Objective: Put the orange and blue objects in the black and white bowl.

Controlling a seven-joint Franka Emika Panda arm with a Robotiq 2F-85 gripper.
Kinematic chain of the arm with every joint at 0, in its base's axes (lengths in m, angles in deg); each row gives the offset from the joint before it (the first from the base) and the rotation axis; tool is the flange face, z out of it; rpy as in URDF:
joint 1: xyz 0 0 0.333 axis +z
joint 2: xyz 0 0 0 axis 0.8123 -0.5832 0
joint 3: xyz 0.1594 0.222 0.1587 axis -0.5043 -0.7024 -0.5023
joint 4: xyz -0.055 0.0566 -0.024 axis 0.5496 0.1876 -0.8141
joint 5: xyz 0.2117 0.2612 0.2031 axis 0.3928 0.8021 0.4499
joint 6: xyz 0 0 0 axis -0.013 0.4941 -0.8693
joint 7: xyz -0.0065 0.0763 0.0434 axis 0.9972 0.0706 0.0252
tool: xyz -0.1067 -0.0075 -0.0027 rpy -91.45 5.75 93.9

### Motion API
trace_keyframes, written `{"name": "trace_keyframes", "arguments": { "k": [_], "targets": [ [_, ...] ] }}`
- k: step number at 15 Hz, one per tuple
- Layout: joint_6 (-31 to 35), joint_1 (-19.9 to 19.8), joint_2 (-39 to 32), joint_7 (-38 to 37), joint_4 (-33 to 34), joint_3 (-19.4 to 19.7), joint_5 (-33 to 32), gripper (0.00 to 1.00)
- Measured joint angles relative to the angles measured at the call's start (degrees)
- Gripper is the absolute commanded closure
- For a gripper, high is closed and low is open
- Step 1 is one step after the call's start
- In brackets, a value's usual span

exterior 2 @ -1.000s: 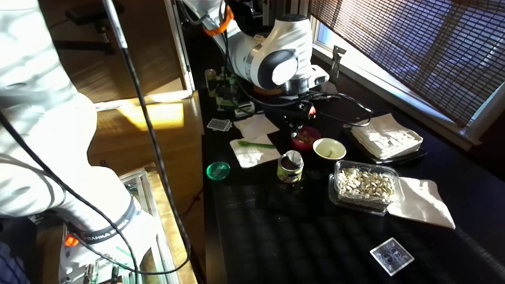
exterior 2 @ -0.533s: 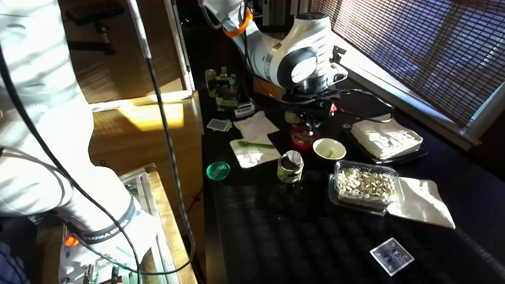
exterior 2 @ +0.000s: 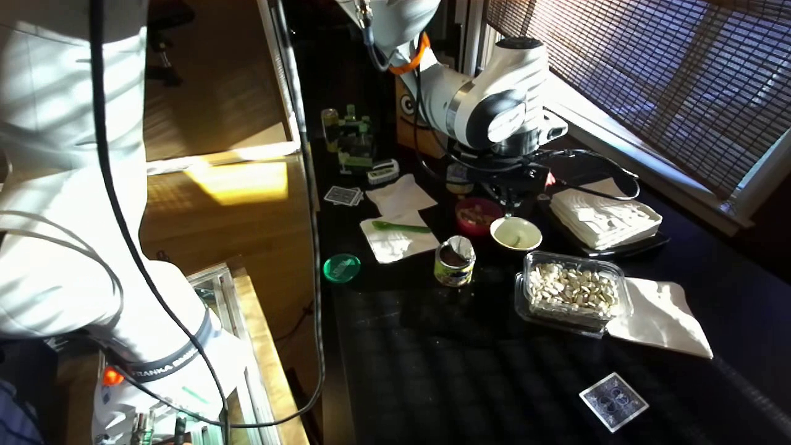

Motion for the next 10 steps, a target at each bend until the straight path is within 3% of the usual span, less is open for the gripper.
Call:
{"name": "trace_keyframes", "arguments": {
  "k": [1, 2, 3, 10],
  "targets": [
    [-0.12, -0.03, -1.26, 0.33, 1.4, 0.21, 0.0, 0.95],
    [-0.28, -0.08, -2.48, 0.6, 2.74, 0.41, 0.0, 0.87],
    [-0.47, -0.14, -3.67, 0.79, 4.01, 0.57, 0.0, 0.7],
    [-1.98, -0.22, -9.14, 1.05, 10.35, 1.37, -0.17, 0.22]
  ]
}}
